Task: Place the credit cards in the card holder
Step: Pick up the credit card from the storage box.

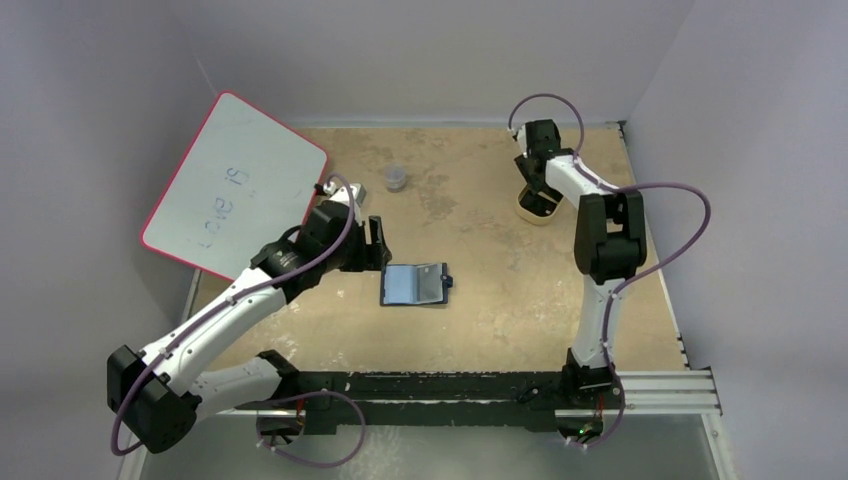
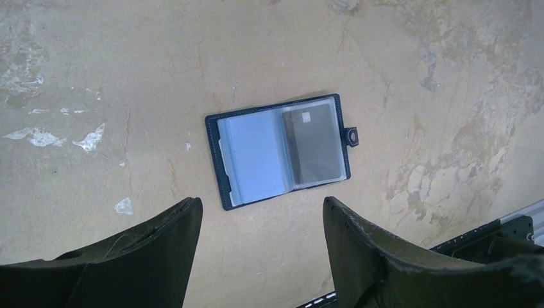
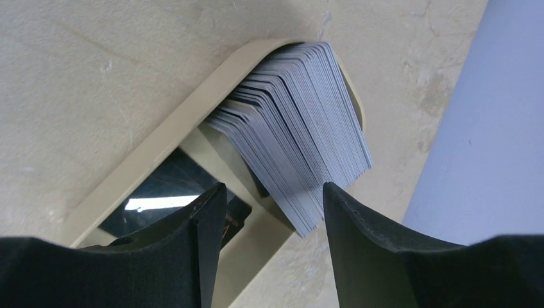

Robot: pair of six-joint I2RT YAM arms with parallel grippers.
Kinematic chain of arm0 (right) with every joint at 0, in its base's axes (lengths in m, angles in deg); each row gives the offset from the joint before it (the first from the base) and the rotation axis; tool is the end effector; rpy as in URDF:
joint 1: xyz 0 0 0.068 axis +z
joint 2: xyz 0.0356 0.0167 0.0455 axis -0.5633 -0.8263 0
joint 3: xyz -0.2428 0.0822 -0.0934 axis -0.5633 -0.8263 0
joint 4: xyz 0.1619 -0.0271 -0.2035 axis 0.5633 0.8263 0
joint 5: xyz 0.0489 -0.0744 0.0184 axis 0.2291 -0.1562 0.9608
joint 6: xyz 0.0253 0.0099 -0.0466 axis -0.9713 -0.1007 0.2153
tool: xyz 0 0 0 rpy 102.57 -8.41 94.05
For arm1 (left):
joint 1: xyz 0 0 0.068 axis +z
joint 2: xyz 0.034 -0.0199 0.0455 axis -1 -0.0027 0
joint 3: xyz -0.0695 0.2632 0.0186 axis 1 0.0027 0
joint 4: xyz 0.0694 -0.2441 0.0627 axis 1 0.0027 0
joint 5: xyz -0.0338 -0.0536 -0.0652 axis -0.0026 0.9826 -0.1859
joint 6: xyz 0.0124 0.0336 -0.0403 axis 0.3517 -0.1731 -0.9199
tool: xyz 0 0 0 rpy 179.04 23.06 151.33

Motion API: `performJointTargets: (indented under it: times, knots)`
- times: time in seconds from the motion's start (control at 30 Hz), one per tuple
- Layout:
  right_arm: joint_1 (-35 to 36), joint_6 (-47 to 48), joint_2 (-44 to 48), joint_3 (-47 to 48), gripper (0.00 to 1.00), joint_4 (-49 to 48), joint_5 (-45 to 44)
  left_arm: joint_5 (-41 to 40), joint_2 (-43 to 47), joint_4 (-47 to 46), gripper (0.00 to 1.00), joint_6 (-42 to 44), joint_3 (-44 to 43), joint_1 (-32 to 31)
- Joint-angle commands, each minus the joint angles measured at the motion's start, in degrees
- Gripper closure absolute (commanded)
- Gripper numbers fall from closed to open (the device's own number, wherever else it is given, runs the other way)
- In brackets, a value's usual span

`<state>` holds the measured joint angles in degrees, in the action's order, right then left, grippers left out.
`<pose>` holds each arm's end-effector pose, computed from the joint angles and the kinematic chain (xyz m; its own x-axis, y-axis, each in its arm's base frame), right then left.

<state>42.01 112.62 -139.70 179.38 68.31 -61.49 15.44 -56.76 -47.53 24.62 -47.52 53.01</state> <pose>0.4661 0.0494 0.2077 -0.6949 -0.4784 -0.5369 -0.1558 0.8290 -0.5371 0.1819 -0.1324 0.2948 -0.7412 -0.1551 -0.6532 0.1464 0.9122 -0.3827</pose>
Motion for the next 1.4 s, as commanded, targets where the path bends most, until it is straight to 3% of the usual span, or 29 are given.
performJointTargets:
  times: [0.0,0.23,0.7,0.9,1.03,1.2,1.37]
  knots:
    - [-0.1,2.0,-1.3,3.7,0.42,-2.5,-6.5,0.1,0.2,-0.3,0.32,2.1,-0.3,-0.2]
    - [-0.1,4.1,0.9,2.9,0.50,-6.6,-8.6,2.6,1.9,-1.7,0.32,2.5,0.5,-0.2]
    - [0.4,4.4,2.1,4.8,0.72,-3.0,-9.7,5.7,3.0,-2.7,0.32,2.7,0.8,-0.1]
    - [3.5,0.9,2.8,8.8,0.95,5.8,-10.3,6.2,3.0,-3.0,0.32,2.4,1.0,-0.1]
    - [8.0,-4.9,3.3,11.2,1.00,15.0,-9.3,5.4,3.5,-3.1,0.32,1.6,1.3,-0.1]
    - [14.9,-12.7,7.7,10.2,1.00,18.5,-8.7,3.0,4.1,-4.1,0.32,-3.1,3.4,-0.1]
    - [18.7,-25.0,14.1,9.0,1.00,17.8,6.0,2.6,3.1,-4.4,0.36,-6.3,6.1,-0.1]
